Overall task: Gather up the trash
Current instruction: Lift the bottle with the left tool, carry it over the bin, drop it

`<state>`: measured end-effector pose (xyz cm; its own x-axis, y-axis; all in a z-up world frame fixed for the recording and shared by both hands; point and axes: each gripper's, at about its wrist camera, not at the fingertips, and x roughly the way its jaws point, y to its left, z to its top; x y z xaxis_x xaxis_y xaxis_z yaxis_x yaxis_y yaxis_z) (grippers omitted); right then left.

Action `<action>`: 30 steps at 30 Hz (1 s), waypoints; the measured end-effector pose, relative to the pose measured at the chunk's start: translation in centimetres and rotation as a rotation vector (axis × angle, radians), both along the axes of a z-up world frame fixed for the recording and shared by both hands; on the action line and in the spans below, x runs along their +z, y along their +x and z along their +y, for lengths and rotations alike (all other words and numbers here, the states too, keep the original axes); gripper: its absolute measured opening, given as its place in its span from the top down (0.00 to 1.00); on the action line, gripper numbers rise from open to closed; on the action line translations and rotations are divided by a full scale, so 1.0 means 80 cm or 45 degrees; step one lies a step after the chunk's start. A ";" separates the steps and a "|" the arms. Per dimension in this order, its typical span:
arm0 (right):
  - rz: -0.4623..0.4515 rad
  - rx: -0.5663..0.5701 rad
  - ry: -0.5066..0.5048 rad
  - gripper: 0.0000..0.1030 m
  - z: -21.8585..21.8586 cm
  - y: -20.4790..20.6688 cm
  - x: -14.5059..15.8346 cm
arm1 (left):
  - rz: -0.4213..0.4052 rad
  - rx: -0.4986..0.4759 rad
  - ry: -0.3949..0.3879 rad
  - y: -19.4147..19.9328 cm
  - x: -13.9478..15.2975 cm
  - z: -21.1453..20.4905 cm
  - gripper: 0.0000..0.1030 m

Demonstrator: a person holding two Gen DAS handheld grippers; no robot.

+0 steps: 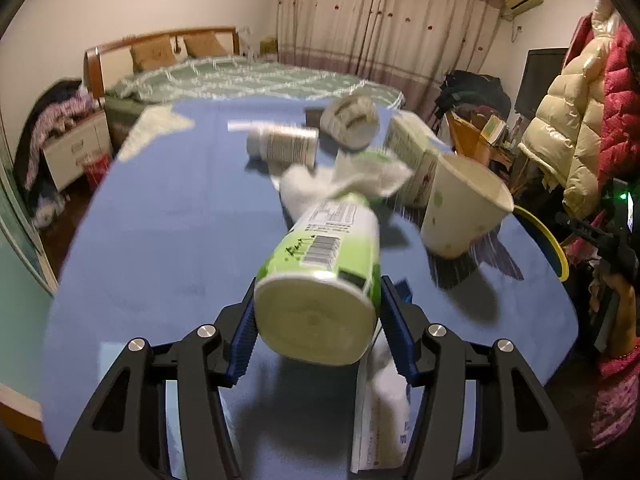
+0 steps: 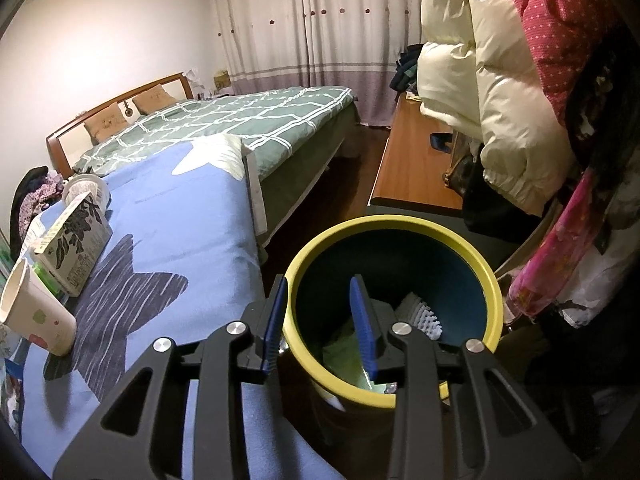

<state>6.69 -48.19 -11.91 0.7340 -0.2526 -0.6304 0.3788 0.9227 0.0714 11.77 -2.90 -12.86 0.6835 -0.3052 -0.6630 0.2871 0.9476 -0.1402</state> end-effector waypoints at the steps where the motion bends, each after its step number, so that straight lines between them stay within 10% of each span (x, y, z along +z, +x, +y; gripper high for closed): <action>1: -0.001 0.001 0.001 0.70 0.000 -0.001 0.000 | -0.025 0.002 0.011 0.000 0.009 -0.001 0.46; 30: -0.019 -0.019 0.040 0.70 -0.018 -0.015 0.004 | -0.193 0.063 0.074 0.084 0.134 -0.044 0.48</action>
<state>5.47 -49.63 -11.62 0.7397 -0.2441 -0.6271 0.3913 0.9142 0.1058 18.50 -6.43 -2.11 0.7902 -0.2331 -0.5668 0.2538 0.9663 -0.0436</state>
